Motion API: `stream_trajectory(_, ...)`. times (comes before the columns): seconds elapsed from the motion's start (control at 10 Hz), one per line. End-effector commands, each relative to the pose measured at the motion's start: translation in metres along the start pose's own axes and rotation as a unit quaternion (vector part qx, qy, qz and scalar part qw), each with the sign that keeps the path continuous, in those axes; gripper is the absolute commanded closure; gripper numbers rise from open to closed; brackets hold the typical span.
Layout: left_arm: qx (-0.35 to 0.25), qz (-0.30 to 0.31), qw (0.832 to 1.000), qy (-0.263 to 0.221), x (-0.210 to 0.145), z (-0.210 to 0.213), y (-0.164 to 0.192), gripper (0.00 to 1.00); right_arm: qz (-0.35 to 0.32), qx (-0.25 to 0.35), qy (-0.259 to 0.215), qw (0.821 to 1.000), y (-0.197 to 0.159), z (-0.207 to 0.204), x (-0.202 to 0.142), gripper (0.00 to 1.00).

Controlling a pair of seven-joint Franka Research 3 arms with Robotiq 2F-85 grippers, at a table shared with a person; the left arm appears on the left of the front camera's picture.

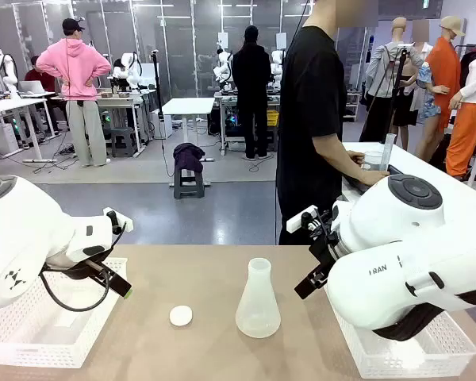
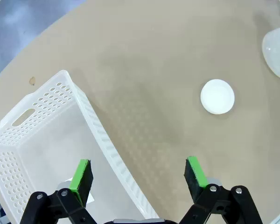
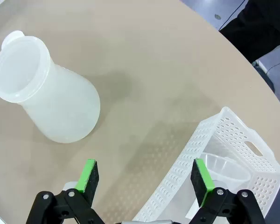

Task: Prepare the solutions needed for the experiment.
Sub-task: Pick up the Plastic Funnel and insert it into the Big flask.

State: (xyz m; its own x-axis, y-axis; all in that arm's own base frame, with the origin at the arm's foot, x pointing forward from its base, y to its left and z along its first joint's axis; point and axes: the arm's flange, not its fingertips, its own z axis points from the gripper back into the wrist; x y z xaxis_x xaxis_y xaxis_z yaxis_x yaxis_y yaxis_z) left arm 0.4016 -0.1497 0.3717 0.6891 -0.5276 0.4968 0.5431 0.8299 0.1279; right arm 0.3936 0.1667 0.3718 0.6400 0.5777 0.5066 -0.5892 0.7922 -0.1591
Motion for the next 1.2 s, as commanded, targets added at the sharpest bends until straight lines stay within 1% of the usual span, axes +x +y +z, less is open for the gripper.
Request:
stream_trajectory(0.0,0.000,0.000,1.000,0.000,0.0001,0.0000,-0.0003,0.00,0.000,0.000,0.000,1.000,0.0000,0.0000,0.0000,0.00)
stream_trajectory(1.1,0.000,0.000,1.000,0.000,0.0001,0.0000,-0.0003,0.00,0.000,0.000,0.000,1.000,0.0000,0.0000,0.0000,0.00)
